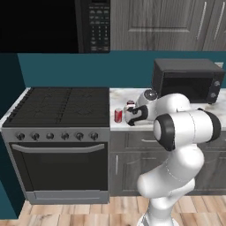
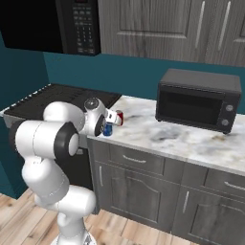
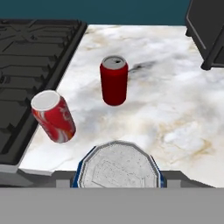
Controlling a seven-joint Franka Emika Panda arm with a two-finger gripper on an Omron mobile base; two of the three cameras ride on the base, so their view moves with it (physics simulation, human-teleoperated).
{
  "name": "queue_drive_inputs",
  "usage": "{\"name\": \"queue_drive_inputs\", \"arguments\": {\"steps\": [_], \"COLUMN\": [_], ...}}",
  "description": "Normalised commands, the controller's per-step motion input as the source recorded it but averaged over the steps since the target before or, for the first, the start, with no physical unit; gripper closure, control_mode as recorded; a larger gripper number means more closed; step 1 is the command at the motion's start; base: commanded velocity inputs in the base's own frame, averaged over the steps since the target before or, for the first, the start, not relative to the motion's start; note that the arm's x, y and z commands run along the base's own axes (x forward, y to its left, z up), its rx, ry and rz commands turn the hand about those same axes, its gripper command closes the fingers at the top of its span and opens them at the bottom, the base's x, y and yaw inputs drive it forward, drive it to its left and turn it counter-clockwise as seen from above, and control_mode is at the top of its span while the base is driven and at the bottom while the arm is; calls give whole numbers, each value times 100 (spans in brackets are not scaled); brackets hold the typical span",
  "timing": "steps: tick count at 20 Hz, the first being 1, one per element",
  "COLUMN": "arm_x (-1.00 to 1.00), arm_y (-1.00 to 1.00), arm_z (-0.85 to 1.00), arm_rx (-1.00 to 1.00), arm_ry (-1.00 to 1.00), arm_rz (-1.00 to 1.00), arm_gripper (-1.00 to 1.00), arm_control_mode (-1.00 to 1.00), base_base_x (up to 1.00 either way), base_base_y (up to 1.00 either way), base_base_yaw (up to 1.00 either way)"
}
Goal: Four empty soda cans are scattered around the kitchen. Gather all the cans and cluster them next to the stove for recycling.
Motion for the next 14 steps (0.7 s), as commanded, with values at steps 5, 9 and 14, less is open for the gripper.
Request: {"name": "queue_drive_inputs", "arguments": {"steps": [5, 9, 14], "arm_x": [6, 7, 12], "arm_y": [0, 0, 0], "arm_z": [-18, -14, -7], "arm_rx": [0, 0, 0], "arm_ry": [-2, -1, 0], "arm_rz": [0, 0, 0], "arm_gripper": [100, 100, 100], "arm_control_mode": [-100, -100, -100], "base_base_x": [0, 0, 0], "base_base_y": [0, 0, 0], "base_base_yaw": [0, 0, 0]}}
